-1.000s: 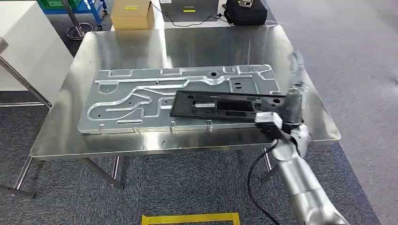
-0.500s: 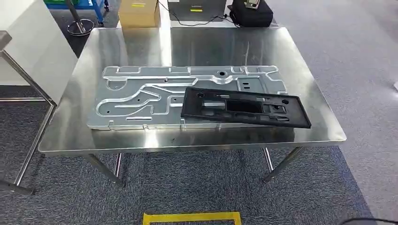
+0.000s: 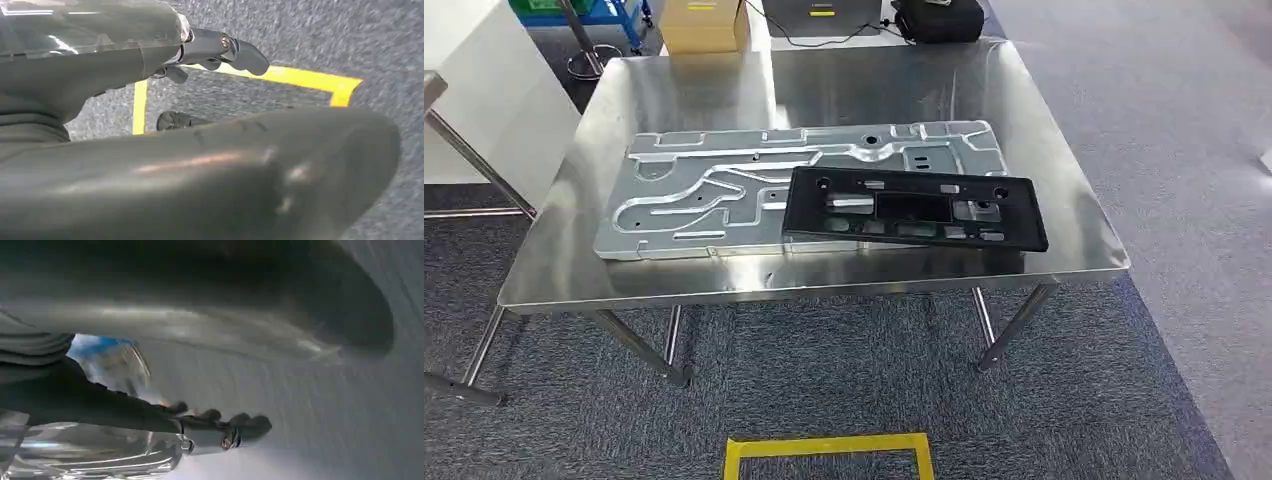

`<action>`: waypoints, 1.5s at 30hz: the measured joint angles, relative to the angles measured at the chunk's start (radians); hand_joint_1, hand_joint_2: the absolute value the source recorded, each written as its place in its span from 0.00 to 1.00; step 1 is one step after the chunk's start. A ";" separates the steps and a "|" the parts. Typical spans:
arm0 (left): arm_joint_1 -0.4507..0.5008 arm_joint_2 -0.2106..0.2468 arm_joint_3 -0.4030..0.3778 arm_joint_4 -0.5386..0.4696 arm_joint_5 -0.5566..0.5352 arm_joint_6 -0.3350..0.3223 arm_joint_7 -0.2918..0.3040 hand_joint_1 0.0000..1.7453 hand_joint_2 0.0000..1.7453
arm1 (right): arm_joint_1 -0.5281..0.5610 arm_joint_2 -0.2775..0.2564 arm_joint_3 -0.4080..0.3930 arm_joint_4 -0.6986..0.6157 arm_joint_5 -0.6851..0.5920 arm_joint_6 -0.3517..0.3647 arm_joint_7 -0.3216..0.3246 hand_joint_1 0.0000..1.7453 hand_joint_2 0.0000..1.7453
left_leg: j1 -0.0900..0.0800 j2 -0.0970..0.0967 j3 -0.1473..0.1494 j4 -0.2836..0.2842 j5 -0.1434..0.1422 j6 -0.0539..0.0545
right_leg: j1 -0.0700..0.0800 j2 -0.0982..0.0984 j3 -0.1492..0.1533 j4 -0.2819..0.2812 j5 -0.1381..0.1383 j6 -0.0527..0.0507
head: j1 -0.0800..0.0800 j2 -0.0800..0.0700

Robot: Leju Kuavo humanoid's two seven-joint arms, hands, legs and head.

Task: Take the parts from the cabinet and place them on the table.

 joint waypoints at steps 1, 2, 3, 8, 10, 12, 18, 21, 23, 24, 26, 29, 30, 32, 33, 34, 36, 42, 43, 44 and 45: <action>-0.003 0.001 -0.005 0.000 -0.006 -0.003 0.007 0.00 0.00 | -0.003 0.017 -0.002 0.025 0.003 0.033 0.017 0.00 0.00 | -0.006 0.002 0.008 -0.025 -0.011 0.005 | 0.003 -0.001 -0.002 0.001 0.007 0.005 | 0.000 0.000; -0.002 -0.002 -0.009 0.000 -0.009 -0.005 0.008 0.00 0.00 | -0.007 0.035 -0.003 0.050 0.008 0.057 0.030 0.00 0.00 | -0.008 0.001 0.001 -0.028 0.009 0.006 | -0.001 0.000 -0.003 0.002 0.013 0.010 | 0.005 0.000; -0.002 -0.003 -0.013 0.000 -0.014 -0.007 0.015 0.00 0.00 | -0.014 0.042 -0.005 0.065 0.006 0.085 0.043 0.00 0.00 | -0.011 0.002 -0.003 -0.023 0.013 0.009 | -0.007 0.000 -0.005 0.001 0.021 0.018 | -0.005 0.000; -0.006 -0.013 -0.047 -0.002 -0.037 -0.010 0.051 0.00 0.00 | -0.038 0.068 -0.029 0.124 0.001 0.205 0.054 0.00 0.00 | -0.004 0.014 -0.043 -0.045 0.080 0.035 | -0.013 0.003 -0.038 0.086 -0.093 0.045 | -0.003 0.000; -0.005 -0.021 -0.055 -0.002 -0.039 -0.005 0.066 0.00 0.00 | -0.047 0.069 -0.029 0.131 0.008 0.207 0.019 0.00 0.00 | -0.004 0.018 -0.074 -0.043 0.103 0.032 | -0.019 0.003 -0.066 0.233 -0.193 0.056 | -0.002 0.000; -0.006 -0.027 -0.066 -0.002 -0.050 -0.004 0.083 0.00 0.00 | -0.055 0.069 -0.029 0.138 0.011 0.205 0.009 0.00 0.00 | -0.004 0.020 -0.106 -0.036 0.125 0.027 | -0.025 0.002 -0.051 0.293 -0.174 0.063 | -0.002 0.000; -0.009 -0.056 -0.106 -0.009 -0.078 -0.028 0.155 0.00 0.00 | -0.070 0.068 -0.029 0.149 0.014 0.226 0.038 0.00 0.00 | -0.003 0.020 -0.176 -0.003 0.175 -0.005 | -0.021 0.005 0.207 -0.046 -0.147 0.046 | -0.004 0.000; -0.007 -0.069 -0.120 -0.010 -0.080 -0.034 0.182 0.00 0.00 | -0.065 0.066 -0.029 0.152 0.022 0.241 0.058 0.00 0.00 | 0.006 0.017 -0.190 -0.002 0.191 -0.025 | -0.022 -0.002 0.183 -0.050 -0.118 0.018 | -0.002 0.000; -0.004 -0.078 -0.127 -0.011 -0.077 -0.038 0.193 0.00 0.00 | -0.066 0.064 -0.028 0.152 0.036 0.250 0.069 0.00 0.00 | 0.009 0.015 -0.221 0.080 0.070 -0.026 | -0.017 -0.006 0.154 -0.048 -0.094 0.001 | -0.005 0.000; -0.003 -0.081 -0.129 -0.012 -0.077 -0.038 0.195 0.00 0.00 | -0.064 0.062 -0.028 0.152 0.041 0.253 0.071 0.00 0.00 | 0.010 0.014 -0.239 0.152 0.007 -0.027 | -0.014 -0.006 0.139 -0.047 -0.083 -0.001 | -0.005 0.000; -0.006 -0.086 -0.130 -0.013 -0.077 -0.041 0.195 0.00 0.00 | -0.063 0.061 -0.024 0.152 0.055 0.252 0.066 0.00 0.00 | 0.010 0.015 -0.255 0.287 -0.057 -0.029 | -0.007 -0.007 0.105 -0.042 -0.060 -0.003 | -0.005 0.000; -0.009 -0.087 -0.130 -0.013 -0.074 -0.045 0.182 0.00 0.00 | -0.065 0.061 -0.013 0.153 0.063 0.252 0.047 0.00 0.00 | 0.008 0.014 -0.163 0.238 0.039 -0.022 | -0.004 -0.007 0.046 -0.020 -0.032 0.000 | -0.005 0.000; -0.011 -0.086 -0.130 -0.013 -0.074 -0.045 0.177 0.00 0.00 | -0.067 0.061 -0.010 0.154 0.065 0.252 0.042 0.00 0.00 | 0.007 0.014 -0.104 0.162 0.060 -0.018 | -0.004 -0.007 0.030 -0.012 -0.025 0.003 | -0.006 0.000; -0.021 -0.080 -0.130 -0.013 -0.074 -0.045 0.167 0.00 0.00 | -0.073 0.067 0.001 0.159 0.069 0.252 0.029 0.00 0.00 | -0.001 0.014 0.012 -0.019 0.009 -0.007 | 0.000 -0.007 0.010 0.002 -0.010 0.012 | -0.005 0.000; -0.023 -0.077 -0.130 -0.013 -0.075 -0.045 0.164 0.00 0.00 | -0.075 0.067 0.005 0.160 0.069 0.251 0.027 0.00 0.00 | -0.003 0.014 0.009 -0.028 0.004 -0.004 | -0.003 -0.011 0.009 -0.001 0.001 0.019 | -0.004 0.000; -0.023 -0.076 -0.130 -0.013 -0.078 -0.044 0.160 0.00 0.00 | -0.078 0.070 0.005 0.162 0.064 0.252 0.019 0.00 0.00 | -0.008 0.014 0.003 -0.029 0.010 0.001 | -0.006 -0.012 0.008 -0.003 0.009 0.024 | -0.005 0.000; -0.022 -0.071 -0.134 -0.013 -0.084 -0.044 0.159 0.00 0.00 | -0.080 0.075 0.005 0.164 0.059 0.249 0.009 0.00 0.00 | -0.002 0.016 -0.010 -0.042 0.034 0.017 | -0.002 -0.011 0.006 -0.008 0.027 0.038 | -0.005 0.000; -0.024 -0.044 -0.150 -0.012 -0.102 -0.038 0.146 0.00 0.00 | -0.082 0.099 0.008 0.173 0.054 0.245 0.020 0.00 0.00 | -0.001 0.022 -0.082 -0.038 0.101 0.032 | -0.026 -0.003 -0.059 0.294 -0.198 0.066 | -0.001 0.000; -0.025 -0.041 -0.153 -0.012 -0.105 -0.037 0.144 0.00 0.00 | -0.082 0.103 0.010 0.173 0.056 0.249 0.028 0.00 0.00 | 0.000 0.022 -0.100 -0.034 0.111 0.028 | -0.030 -0.003 -0.037 0.287 -0.163 0.070 | -0.001 0.000; -0.025 -0.036 -0.156 -0.012 -0.111 -0.035 0.144 0.00 0.00 | -0.082 0.107 0.013 0.174 0.056 0.253 0.040 0.00 0.00 | 0.002 0.022 -0.117 -0.028 0.119 0.023 | -0.035 -0.003 0.007 0.238 -0.119 0.072 | -0.001 0.000; -0.025 -0.033 -0.158 -0.012 -0.114 -0.035 0.145 0.00 0.00 | -0.083 0.111 0.014 0.175 0.056 0.255 0.044 0.00 0.00 | 0.004 0.022 -0.130 -0.021 0.125 0.017 | -0.038 -0.003 0.063 0.164 -0.092 0.073 | -0.001 0.000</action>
